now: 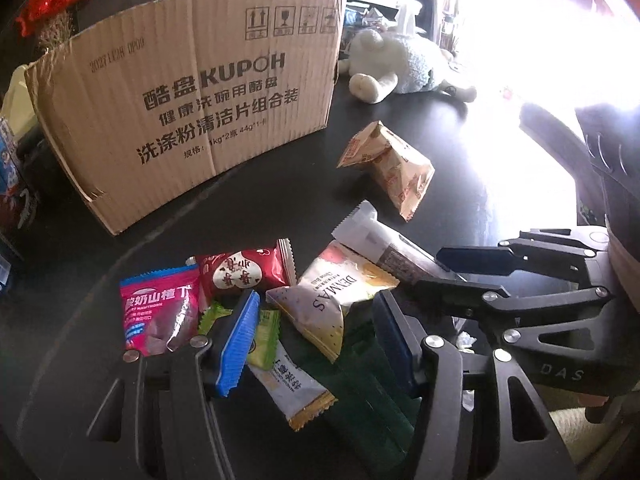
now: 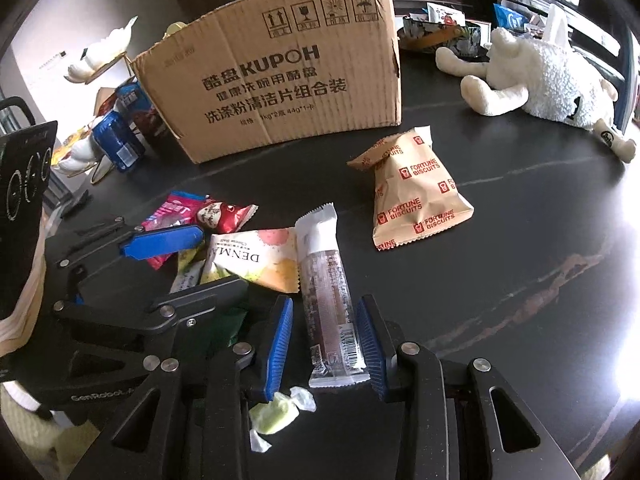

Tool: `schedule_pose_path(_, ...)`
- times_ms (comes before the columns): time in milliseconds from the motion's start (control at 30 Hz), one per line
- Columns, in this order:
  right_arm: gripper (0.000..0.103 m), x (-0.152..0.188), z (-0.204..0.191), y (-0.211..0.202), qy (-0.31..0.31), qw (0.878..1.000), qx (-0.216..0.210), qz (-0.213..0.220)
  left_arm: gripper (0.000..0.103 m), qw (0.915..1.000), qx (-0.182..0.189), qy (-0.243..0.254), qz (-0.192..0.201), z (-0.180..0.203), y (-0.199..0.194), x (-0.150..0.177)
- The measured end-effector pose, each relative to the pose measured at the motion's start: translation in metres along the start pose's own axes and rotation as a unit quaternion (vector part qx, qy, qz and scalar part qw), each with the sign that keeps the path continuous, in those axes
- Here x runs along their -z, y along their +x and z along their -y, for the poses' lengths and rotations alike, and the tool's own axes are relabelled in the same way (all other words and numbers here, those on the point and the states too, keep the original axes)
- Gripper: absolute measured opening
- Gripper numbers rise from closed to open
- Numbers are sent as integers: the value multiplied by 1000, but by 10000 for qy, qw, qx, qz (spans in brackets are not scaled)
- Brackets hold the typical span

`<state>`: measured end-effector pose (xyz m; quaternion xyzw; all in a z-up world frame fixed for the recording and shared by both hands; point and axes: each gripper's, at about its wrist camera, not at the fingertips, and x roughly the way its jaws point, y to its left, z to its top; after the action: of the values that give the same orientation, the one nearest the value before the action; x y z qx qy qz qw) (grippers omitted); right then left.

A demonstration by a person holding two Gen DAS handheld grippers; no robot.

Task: Organize snacks
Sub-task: 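Grasp the white DAS packet with the left tool while the right tool grasps the striped bar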

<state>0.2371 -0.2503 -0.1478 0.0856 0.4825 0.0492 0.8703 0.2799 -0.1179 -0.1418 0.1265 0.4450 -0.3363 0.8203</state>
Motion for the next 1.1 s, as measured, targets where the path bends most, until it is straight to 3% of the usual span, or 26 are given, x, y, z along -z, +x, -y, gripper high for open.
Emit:
schedule_pose_path(533,20,0,2,6,53,9999,-118,-4,37,9993,134,-354,19,-3,5,-1)
schedule_pose_path(833,20,0,2,-7,84,9997,-92,214,36,9985,-42,-459,278,0,-18,-4)
schedule_pose_path(1100,20,-6,-3,-36,74,9983,-143,558,36,9957,-460,-543,593,8,-53,-7)
